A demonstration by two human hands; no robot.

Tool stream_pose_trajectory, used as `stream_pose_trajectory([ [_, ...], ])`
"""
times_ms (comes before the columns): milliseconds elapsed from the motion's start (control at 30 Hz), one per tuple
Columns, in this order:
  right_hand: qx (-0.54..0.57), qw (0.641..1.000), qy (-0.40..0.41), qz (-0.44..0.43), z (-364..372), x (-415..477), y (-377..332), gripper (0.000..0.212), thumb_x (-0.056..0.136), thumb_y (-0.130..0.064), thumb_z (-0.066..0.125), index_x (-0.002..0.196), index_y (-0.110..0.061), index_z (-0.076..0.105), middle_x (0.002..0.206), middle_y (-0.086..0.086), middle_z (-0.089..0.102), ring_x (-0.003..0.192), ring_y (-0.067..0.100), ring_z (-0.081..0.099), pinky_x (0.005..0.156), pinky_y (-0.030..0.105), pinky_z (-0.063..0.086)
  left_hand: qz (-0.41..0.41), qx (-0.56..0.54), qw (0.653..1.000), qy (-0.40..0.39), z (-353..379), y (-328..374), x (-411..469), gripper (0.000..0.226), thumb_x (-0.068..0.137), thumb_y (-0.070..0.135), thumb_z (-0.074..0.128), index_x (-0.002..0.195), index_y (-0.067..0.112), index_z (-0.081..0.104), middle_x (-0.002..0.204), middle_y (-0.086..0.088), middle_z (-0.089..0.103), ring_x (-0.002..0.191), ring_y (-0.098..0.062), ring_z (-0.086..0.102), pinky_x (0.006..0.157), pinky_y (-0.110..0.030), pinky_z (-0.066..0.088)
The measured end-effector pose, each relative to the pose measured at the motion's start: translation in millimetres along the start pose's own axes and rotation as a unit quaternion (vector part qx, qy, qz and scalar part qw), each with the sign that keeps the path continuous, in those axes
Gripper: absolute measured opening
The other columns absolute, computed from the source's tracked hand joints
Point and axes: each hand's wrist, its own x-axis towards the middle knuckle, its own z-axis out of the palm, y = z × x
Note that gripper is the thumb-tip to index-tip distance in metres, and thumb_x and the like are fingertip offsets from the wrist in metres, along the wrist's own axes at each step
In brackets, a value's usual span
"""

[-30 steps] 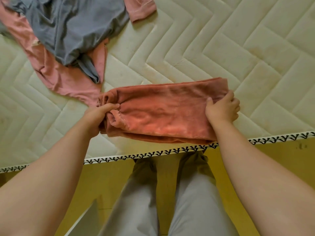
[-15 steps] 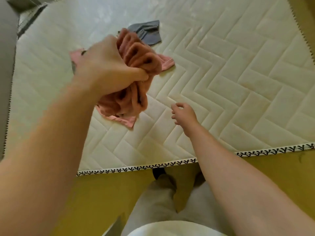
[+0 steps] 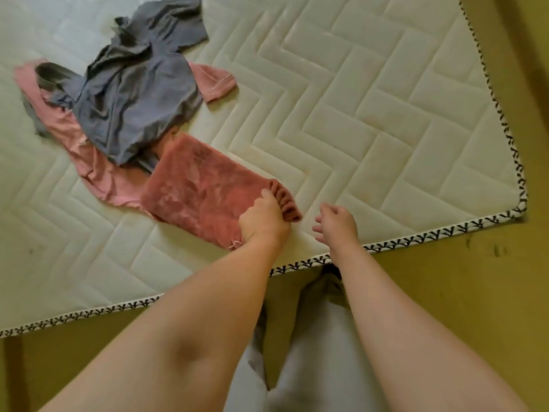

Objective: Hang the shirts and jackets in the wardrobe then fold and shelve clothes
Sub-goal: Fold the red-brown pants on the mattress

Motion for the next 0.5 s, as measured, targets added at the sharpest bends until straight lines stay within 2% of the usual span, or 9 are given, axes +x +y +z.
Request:
stream_pose_trajectory([
  [133,0.026,0.999,0.039,0.024,-41.6,20.5,20.9,0.021,0.099,-0.034,0.046,0.113,-0.022,0.056,0.083,-0.001,0.062,0.077,0.021,0.06,0.08,0.046,0.057,0.029,-0.016,0.999,-0.004,21.2,58.7,0.2,0.044,0.077,0.032,0.065,0.103,0.02,0.032,0.096,-0.003,0.059,0.082,-0.031,0.064,0.056,-0.033,0.034],
  [233,0.042,0.997,0.054,0.037,-66.5,29.1,21.1,0.025,0.101,-0.036,0.044,0.109,-0.019,0.061,0.101,0.005,0.067,0.092,0.026,0.065,0.088,0.05,0.054,0.025,-0.064,0.997,-0.031,24.9,107.0,-5.0,0.051,0.071,0.042,0.069,0.101,0.022,0.033,0.075,0.005,0.046,0.071,-0.025,0.053,0.055,-0.031,0.031],
  [333,0.092,0.99,0.092,0.046,-90.0,37.2,15.7,0.029,0.103,-0.037,0.044,0.099,-0.017,0.064,0.104,0.009,0.069,0.097,0.027,0.066,0.089,0.047,0.055,0.009,-0.154,0.985,-0.073,23.6,142.7,-8.5,0.061,0.063,0.051,0.069,0.109,0.023,0.041,0.079,0.008,0.048,0.076,-0.02,0.051,0.062,-0.032,0.038],
  [433,0.154,0.983,0.093,0.044,-101.0,39.0,7.5,0.035,0.102,-0.041,0.045,0.117,-0.016,0.063,0.102,0.002,0.072,0.087,0.016,0.071,0.069,0.033,0.056,-0.016,-0.268,0.957,-0.111,14.3,139.4,-3.1,0.069,0.053,0.056,0.069,0.112,0.024,0.051,0.092,0.008,0.061,0.086,-0.017,0.062,0.074,-0.034,0.052],
  [500,0.143,0.987,0.072,0.018,-98.5,39.8,2.5,0.036,0.1,-0.046,0.048,0.12,-0.02,0.061,0.107,0.0,0.07,0.085,0.015,0.072,0.066,0.032,0.053,-0.012,-0.348,0.93,-0.12,2.1,112.3,6.2,0.064,0.053,0.055,0.074,0.108,0.026,0.06,0.094,0.009,0.068,0.087,-0.013,0.067,0.079,-0.037,0.058],
])
